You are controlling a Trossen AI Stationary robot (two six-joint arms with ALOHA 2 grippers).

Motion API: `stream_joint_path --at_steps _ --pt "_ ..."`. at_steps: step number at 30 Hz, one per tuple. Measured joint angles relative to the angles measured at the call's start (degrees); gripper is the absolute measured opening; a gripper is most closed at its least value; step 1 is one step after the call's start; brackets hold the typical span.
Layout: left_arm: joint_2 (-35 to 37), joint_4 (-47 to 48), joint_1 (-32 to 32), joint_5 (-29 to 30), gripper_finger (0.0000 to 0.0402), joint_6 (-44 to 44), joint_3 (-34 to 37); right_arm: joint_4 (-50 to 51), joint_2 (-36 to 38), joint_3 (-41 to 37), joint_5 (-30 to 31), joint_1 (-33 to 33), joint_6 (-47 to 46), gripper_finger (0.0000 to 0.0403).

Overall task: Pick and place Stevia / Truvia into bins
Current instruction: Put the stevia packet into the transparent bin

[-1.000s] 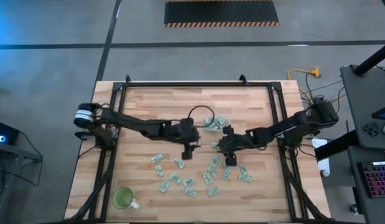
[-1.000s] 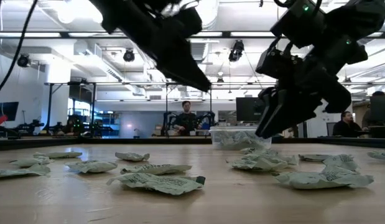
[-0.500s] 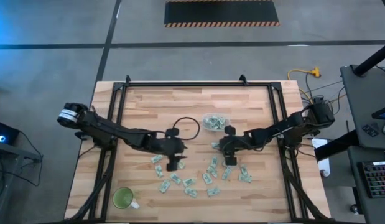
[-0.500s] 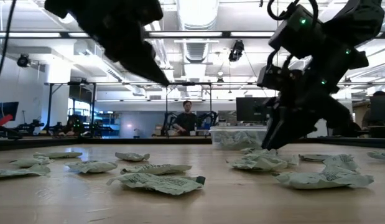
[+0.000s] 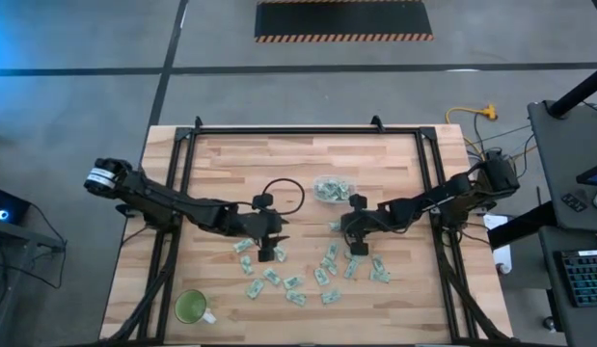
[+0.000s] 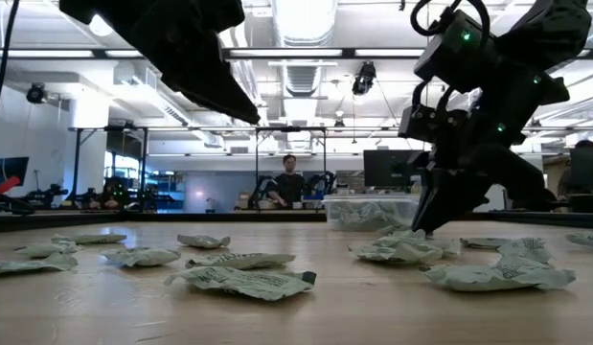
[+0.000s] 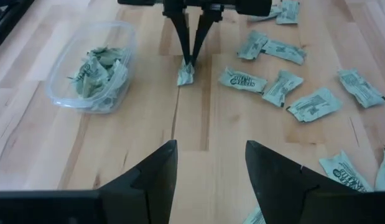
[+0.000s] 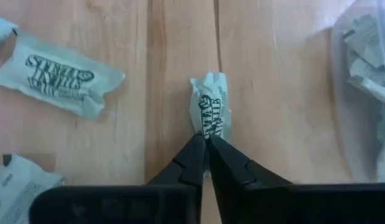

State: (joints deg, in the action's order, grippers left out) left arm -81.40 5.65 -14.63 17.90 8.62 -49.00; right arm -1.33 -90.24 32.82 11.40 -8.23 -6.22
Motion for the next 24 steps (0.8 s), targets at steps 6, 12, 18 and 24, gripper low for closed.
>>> stream_joint_path --at_steps 6,12,18,24 --pt "0.02 0.43 0.02 0.24 0.0173 -0.46 0.07 0.19 1.39 0.44 0.16 -0.02 0.95 0.0009" --pt "0.02 1.04 0.04 0.76 0.0173 -1.78 1.1 0.06 4.36 0.57 0.64 0.0 2.8 0.0009" --pt "0.0 0.84 0.08 2.72 0.0173 -2.03 2.46 -0.13 8.65 0.61 9.31 0.02 6.49 0.0009" --pt "0.0 0.82 0.17 3.29 0.0173 -2.03 2.5 -0.14 9.98 0.52 23.86 2.42 10.25 0.0009"
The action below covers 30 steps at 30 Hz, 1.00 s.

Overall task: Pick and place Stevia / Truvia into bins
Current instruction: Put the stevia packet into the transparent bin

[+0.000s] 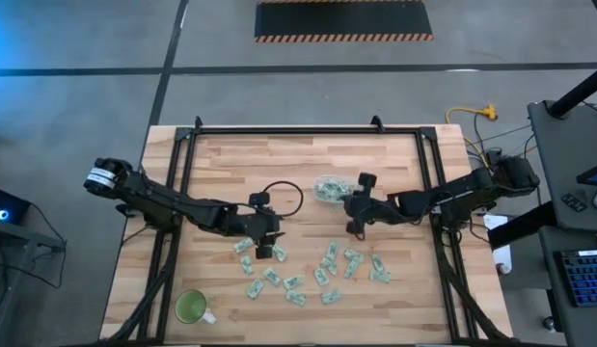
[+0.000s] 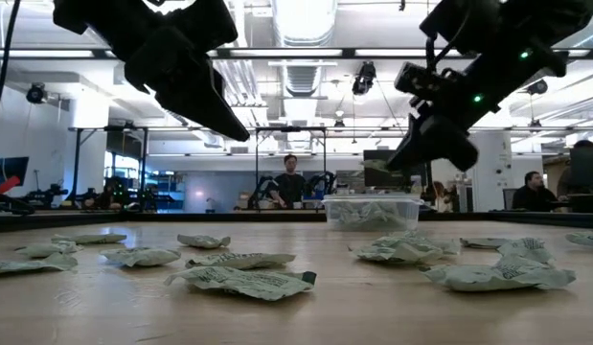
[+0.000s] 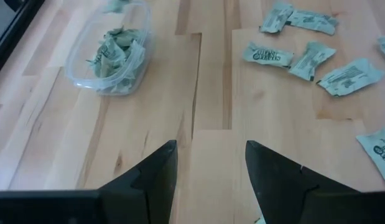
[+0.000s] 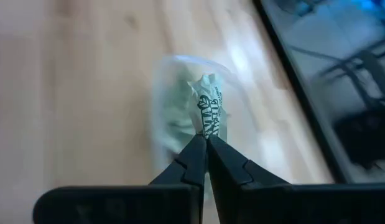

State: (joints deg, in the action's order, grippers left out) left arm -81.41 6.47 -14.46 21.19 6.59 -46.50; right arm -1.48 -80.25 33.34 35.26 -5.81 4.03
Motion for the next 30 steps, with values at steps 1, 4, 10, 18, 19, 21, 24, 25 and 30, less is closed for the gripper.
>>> stream_joint_path --at_steps 1,4,10,18,19,21,24,25,30 --pt "0.0 -0.01 0.0 -0.02 0.0173 0.0 -0.04 0.0 -0.13 0.0 0.6 1.04 0.31 0.0009" --pt "0.0 -0.19 0.0 -0.02 0.0173 0.02 -0.07 0.04 -0.86 -0.04 0.77 4.45 -0.55 0.0009" --pt "0.0 -0.33 0.0 -0.04 0.0173 0.02 -0.07 0.0 -1.24 -0.02 -0.02 8.9 -3.85 0.0009" --pt "0.0 -1.03 0.1 -0.05 0.0173 0.03 0.02 -0.05 -1.24 0.09 -2.2 10.04 -3.63 0.0011" --pt "0.0 -1.12 0.09 -0.05 0.0173 0.02 0.02 -0.09 -1.22 0.09 -2.89 10.04 -3.48 0.0014" --pt "0.0 -1.31 0.1 -0.07 0.0173 0.02 0.02 -0.08 -1.22 0.09 -4.39 10.0 -3.12 0.0026" --pt "0.0 -1.38 0.09 -0.07 0.0173 0.02 0.04 -0.09 -1.22 0.09 -5.31 9.99 -3.01 0.0051" --pt "0.0 -1.37 0.09 -0.07 0.0173 0.02 0.04 -0.09 -1.22 0.09 -5.31 9.99 -3.0 0.006" --pt "0.0 -1.34 0.09 -0.07 0.0173 0.02 0.15 -0.42 -1.19 0.09 -5.31 9.95 -2.97 0.0107"
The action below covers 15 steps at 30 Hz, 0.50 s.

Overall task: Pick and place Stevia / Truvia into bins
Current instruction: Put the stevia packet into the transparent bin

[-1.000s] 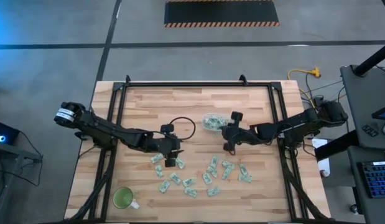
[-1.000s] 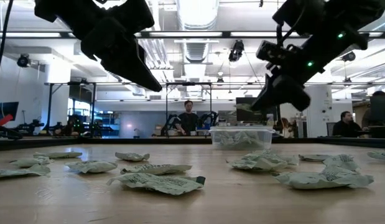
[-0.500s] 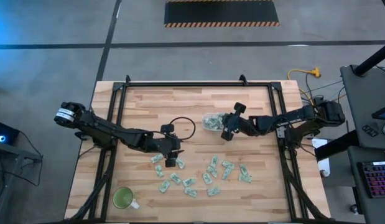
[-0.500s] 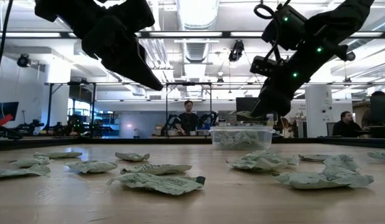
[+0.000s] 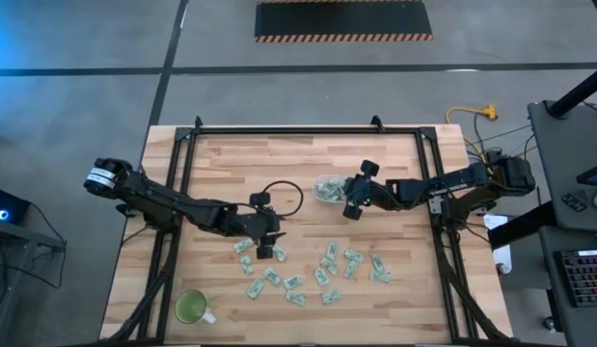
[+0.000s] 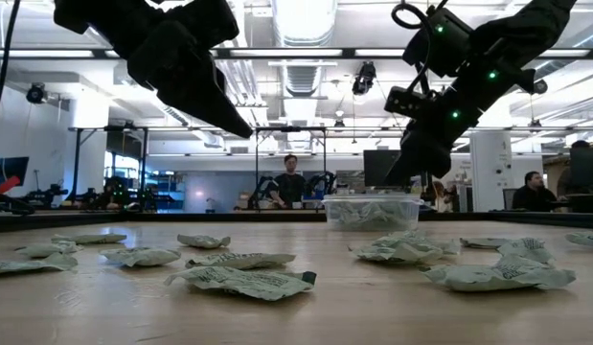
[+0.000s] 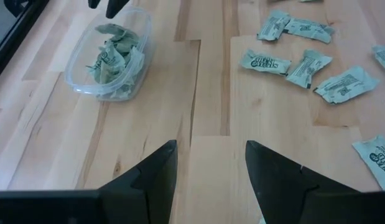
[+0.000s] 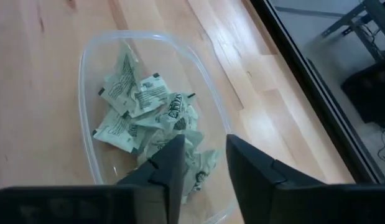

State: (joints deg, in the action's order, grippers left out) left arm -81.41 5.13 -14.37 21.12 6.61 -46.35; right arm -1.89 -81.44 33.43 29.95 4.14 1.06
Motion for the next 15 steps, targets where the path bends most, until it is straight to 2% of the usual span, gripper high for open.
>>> stream_joint_path --at_steps 3,5,11,15 --pt "0.0 1.07 0.0 -0.18 0.0173 0.02 0.87 0.02 0.69 0.0 -0.66 -0.31 -0.17 0.0126" --pt "0.0 2.77 0.0 -2.08 0.0173 0.05 1.5 0.16 1.33 0.0 -3.78 -0.94 0.4 0.0132" --pt "-0.02 3.68 -0.07 -14.53 0.0173 0.57 3.49 0.31 4.39 0.0 -20.31 -2.71 1.48 0.0129" --pt "-0.25 -1.09 -0.09 -17.52 0.0173 0.52 6.35 0.32 6.56 0.0 -29.78 -4.04 -0.13 0.0122"
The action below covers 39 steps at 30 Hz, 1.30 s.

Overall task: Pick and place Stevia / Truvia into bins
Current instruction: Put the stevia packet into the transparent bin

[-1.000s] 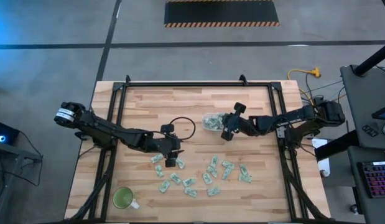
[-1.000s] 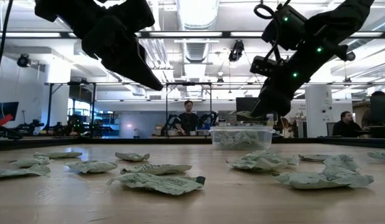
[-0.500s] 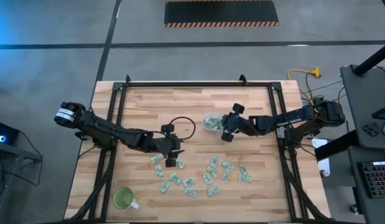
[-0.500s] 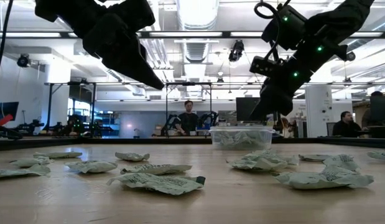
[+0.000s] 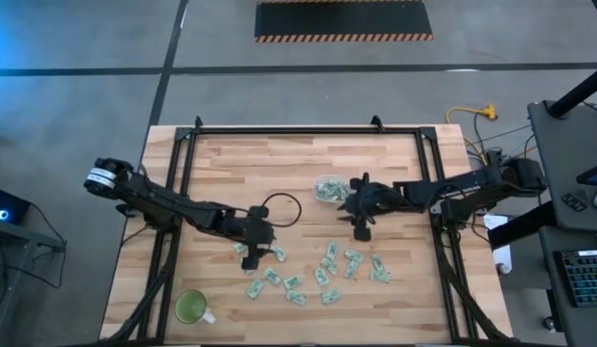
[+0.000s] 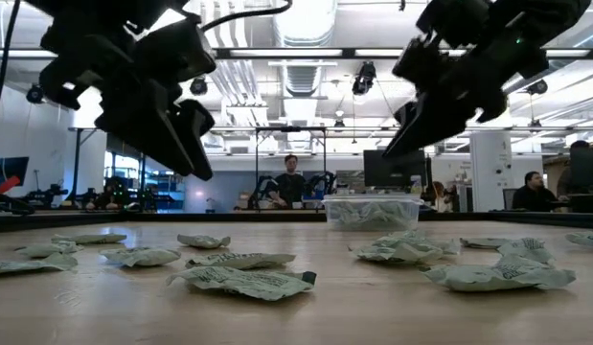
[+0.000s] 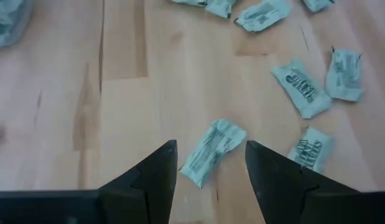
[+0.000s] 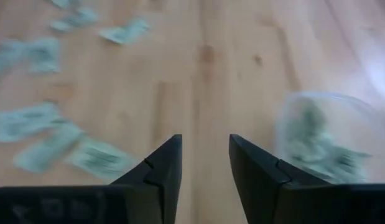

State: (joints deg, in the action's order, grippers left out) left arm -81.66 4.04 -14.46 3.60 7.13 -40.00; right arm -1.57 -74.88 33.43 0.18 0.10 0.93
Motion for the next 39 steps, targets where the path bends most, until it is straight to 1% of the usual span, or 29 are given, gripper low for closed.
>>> stream_joint_path --at_steps 3,6,8,11,14,19,24,27,39 --pt "-1.77 -4.51 0.0 -0.38 0.0173 -0.58 1.81 -0.07 1.28 0.0 -3.11 -1.26 -1.95 0.0117" --pt "-5.17 -13.19 -0.02 -2.99 0.0173 -2.89 3.04 -0.1 1.83 0.04 -3.91 -3.06 -3.47 0.0113" --pt "-7.85 -15.66 -0.17 -4.92 0.0173 -4.12 3.25 -0.26 2.06 0.04 -3.97 -4.36 -3.88 0.0111" --pt "-11.39 -16.1 -0.35 -5.67 0.0173 -5.98 2.05 -0.23 2.3 0.04 -3.88 -6.21 -3.98 0.0108" --pt "-13.2 -15.8 -0.28 -5.63 0.0173 -6.48 1.03 -0.27 2.41 0.04 -3.87 -7.73 -4.13 0.0105" --pt "-14.55 -15.53 -0.26 -4.71 0.0173 -6.57 1.02 -0.27 2.41 -0.02 -3.51 -9.14 -5.31 0.0099" --pt "-14.94 -15.66 -0.28 -3.47 0.0168 -6.44 1.02 -0.21 2.41 -0.06 -3.56 -9.14 -5.45 0.0092" --pt "-14.94 -15.68 -0.24 -3.05 0.0147 -6.43 0.99 -0.21 2.41 -0.07 -3.56 -9.16 -5.44 0.0087" --pt "-14.9 -15.55 0.32 -2.61 0.0035 -6.59 0.88 -0.03 2.41 -0.11 -3.56 -9.14 -5.35 0.0071"
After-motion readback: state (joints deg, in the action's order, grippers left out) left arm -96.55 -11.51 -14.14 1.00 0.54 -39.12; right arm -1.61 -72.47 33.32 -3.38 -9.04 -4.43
